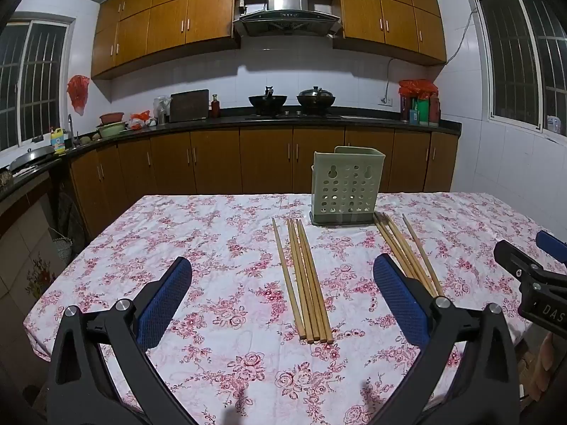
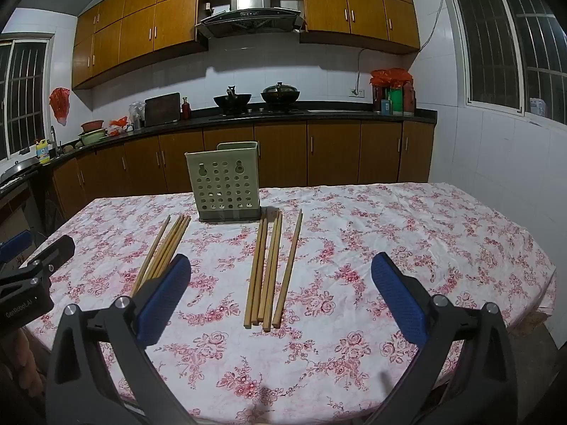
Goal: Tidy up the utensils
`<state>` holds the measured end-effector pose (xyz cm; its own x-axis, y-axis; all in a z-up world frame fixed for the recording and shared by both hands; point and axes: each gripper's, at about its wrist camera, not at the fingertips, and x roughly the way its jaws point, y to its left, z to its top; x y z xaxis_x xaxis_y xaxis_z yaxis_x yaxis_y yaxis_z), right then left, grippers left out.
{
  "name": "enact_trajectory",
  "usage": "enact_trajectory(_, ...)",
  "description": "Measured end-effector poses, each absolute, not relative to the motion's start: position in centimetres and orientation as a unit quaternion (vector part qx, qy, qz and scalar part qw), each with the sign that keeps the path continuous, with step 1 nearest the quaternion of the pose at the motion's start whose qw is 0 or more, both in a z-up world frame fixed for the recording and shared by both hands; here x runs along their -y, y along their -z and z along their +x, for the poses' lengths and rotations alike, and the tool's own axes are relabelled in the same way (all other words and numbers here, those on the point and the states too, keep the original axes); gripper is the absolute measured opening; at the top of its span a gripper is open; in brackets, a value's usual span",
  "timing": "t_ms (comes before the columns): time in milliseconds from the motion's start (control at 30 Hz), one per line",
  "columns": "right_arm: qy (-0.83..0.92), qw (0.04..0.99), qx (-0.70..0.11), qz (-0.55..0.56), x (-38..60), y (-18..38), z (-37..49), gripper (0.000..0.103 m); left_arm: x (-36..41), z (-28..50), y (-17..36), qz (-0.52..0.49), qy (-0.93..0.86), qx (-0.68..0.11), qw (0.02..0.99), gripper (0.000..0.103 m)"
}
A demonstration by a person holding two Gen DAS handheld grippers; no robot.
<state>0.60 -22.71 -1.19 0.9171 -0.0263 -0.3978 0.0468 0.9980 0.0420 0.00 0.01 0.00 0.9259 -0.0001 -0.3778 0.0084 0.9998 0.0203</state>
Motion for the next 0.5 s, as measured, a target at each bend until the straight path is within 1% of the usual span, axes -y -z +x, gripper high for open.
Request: enact_trajectory(500, 0.018, 0.979, -0.202, 0.026, 22.75, 1.15, 0.52, 0.099, 0.01, 0.0, 0.0, 0.012, 0.002, -0.193, 0.981, 0.101)
